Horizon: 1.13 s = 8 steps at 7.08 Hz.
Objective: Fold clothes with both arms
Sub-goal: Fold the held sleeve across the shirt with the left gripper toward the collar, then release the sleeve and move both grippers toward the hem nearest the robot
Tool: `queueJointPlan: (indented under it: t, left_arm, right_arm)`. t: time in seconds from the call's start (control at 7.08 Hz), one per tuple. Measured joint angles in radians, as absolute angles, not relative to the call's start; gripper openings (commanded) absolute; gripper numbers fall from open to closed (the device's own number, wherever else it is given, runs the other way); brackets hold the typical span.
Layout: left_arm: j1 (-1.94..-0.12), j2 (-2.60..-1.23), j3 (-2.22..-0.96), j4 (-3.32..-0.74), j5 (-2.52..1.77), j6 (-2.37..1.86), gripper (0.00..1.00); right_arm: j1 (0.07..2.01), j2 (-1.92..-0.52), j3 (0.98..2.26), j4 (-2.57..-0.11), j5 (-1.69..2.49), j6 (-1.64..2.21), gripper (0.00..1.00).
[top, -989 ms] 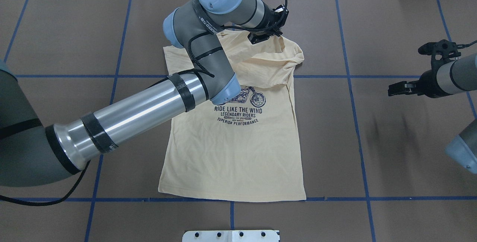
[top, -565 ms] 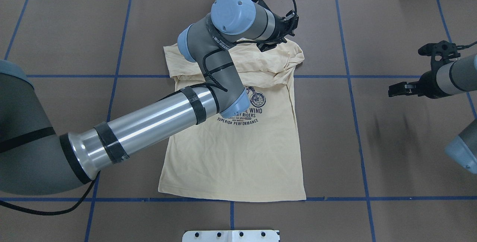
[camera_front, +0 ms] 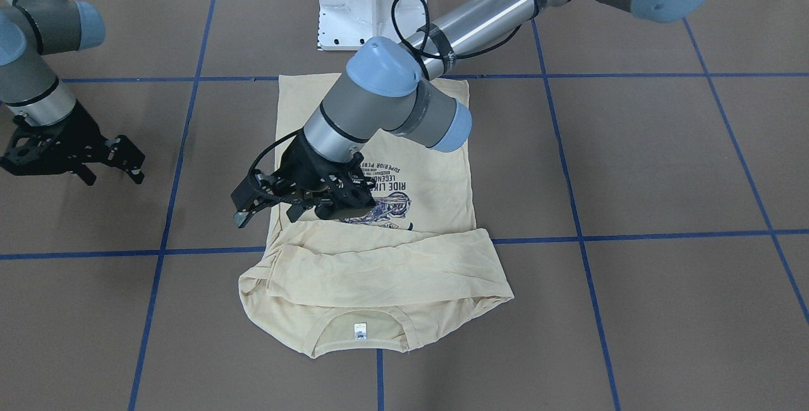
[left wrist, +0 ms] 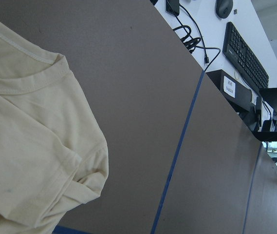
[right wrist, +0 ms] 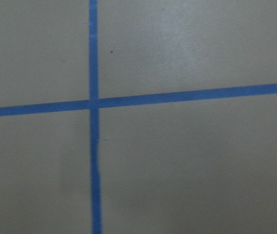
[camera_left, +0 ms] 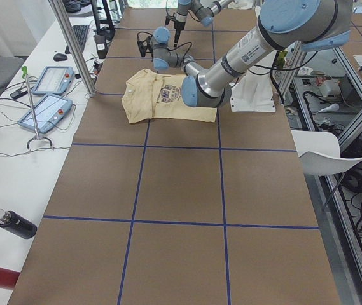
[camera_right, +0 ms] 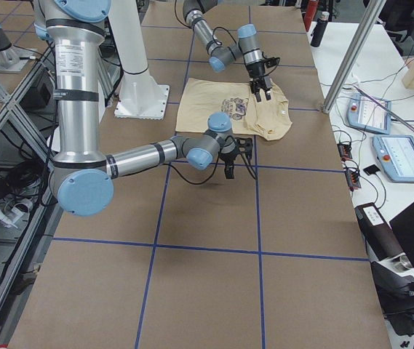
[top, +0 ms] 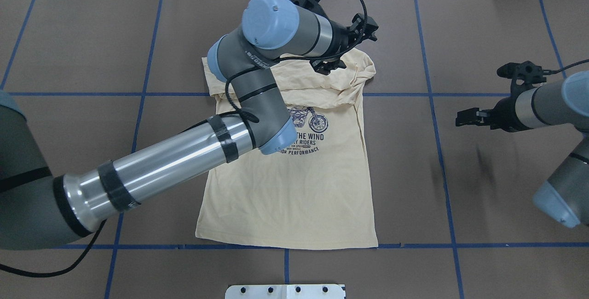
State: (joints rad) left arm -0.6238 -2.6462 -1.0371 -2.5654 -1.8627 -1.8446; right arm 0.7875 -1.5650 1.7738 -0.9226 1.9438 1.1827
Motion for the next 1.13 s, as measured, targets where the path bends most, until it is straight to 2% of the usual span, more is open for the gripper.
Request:
queueJointPlan:
  t: [0.28,0.57,0.71,0.85,1.13]
  left_arm:
    - [-0.630,-2.434,-1.279,-2.554,-1.923,-1.727,0.92]
    - [-0.660,-2.225,-1.499,-2.482,-1.992,-1.517,0.90]
    - [-0.685,-2.132,-1.578,-2.460,-2.022,-1.412,1.00]
    - [-0.726,-2.061,-1.623,-2.451,-2.071,-1.335,1.00]
    - [-0.777,-1.973,-1.658,-2.458,-2.148,-1.299,0.99]
  right_arm:
    - [0.578,-1.491,1.801,-0.896,1.744,1.530,0.99]
    - [0.347,-1.457,1.937,-1.070,1.524,1.798,0.97]
    - [0.227,-1.441,1.995,-1.173,1.409,1.921,0.92]
    - [0.121,-1.437,2.021,-1.228,1.306,2.027,0.92]
    - [0.006,-1.434,2.033,-1.334,1.195,2.126,0.81]
